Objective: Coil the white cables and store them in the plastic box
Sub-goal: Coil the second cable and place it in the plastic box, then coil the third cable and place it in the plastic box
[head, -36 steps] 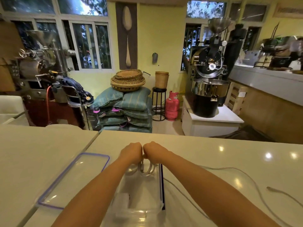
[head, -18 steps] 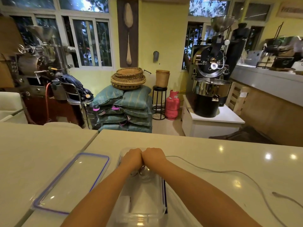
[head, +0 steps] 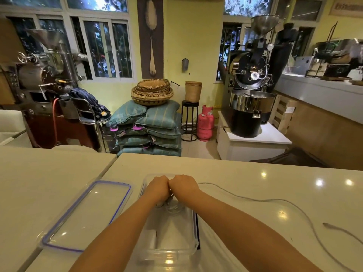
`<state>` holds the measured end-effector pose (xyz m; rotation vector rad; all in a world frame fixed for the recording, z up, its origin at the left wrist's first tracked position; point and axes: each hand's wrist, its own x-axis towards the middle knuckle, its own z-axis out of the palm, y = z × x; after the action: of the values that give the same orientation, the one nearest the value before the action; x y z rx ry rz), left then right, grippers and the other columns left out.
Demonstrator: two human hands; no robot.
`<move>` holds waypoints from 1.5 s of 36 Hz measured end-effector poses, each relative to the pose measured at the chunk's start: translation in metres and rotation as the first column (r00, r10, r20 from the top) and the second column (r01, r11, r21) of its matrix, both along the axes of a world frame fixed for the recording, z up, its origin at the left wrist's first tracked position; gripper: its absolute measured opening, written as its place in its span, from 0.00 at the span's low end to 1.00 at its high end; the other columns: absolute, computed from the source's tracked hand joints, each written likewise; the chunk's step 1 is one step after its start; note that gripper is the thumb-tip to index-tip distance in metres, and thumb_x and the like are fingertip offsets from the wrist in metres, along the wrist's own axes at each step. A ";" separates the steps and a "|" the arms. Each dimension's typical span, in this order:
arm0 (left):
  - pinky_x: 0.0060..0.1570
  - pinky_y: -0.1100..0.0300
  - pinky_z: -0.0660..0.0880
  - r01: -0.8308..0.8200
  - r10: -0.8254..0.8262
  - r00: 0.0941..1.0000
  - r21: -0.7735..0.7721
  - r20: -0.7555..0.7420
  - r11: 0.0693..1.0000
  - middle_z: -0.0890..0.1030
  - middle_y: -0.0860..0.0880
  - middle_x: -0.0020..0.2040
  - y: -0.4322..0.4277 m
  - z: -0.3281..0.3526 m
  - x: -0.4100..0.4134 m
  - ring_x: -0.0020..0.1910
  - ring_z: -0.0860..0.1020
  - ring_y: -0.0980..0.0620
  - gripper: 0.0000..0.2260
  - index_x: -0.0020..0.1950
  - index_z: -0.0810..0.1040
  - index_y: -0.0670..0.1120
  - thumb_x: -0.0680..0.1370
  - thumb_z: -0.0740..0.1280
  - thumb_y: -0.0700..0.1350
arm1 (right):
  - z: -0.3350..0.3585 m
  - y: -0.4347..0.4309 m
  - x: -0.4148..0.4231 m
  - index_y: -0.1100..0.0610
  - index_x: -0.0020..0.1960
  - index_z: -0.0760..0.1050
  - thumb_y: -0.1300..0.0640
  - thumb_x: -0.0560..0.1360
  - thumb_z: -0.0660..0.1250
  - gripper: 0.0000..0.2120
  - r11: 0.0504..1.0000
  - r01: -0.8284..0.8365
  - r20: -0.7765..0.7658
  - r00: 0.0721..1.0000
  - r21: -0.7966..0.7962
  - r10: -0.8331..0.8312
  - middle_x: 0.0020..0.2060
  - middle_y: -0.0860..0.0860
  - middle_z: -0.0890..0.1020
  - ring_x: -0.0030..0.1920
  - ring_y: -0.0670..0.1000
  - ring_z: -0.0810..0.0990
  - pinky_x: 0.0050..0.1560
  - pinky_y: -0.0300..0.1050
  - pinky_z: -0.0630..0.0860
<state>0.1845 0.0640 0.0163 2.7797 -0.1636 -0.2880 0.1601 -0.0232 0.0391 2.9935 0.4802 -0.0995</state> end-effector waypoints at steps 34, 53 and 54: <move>0.35 0.63 0.72 0.277 -0.248 0.960 -0.296 0.133 0.914 0.78 0.48 0.42 -0.088 0.065 -0.054 0.37 0.77 0.52 0.07 0.49 0.77 0.43 0.76 0.61 0.42 | 0.064 -0.152 -0.067 0.59 0.53 0.77 0.60 0.72 0.67 0.10 0.928 0.139 -0.204 0.976 0.346 -0.071 0.50 0.56 0.82 0.39 0.47 0.76 0.38 0.36 0.70; 0.35 0.64 0.71 0.443 -0.421 0.896 -0.288 0.140 0.849 0.76 0.49 0.40 -0.144 0.056 -0.110 0.36 0.75 0.53 0.08 0.49 0.77 0.41 0.76 0.60 0.42 | -0.007 -0.156 -0.139 0.62 0.50 0.78 0.51 0.72 0.67 0.15 0.890 0.199 -0.487 0.873 0.410 0.030 0.40 0.51 0.78 0.39 0.46 0.72 0.36 0.33 0.66; 0.32 0.66 0.70 0.441 -0.417 0.898 -0.296 0.142 0.847 0.76 0.50 0.38 -0.143 0.058 -0.110 0.34 0.75 0.55 0.08 0.48 0.77 0.41 0.76 0.59 0.42 | -0.005 -0.156 -0.139 0.63 0.49 0.78 0.53 0.73 0.66 0.13 0.878 0.208 -0.485 0.874 0.430 0.030 0.35 0.48 0.77 0.35 0.45 0.72 0.35 0.33 0.66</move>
<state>0.0741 -0.0792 0.0741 2.3988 -0.7876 -0.2404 0.0209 -0.1794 0.0338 3.4635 0.4540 -0.8801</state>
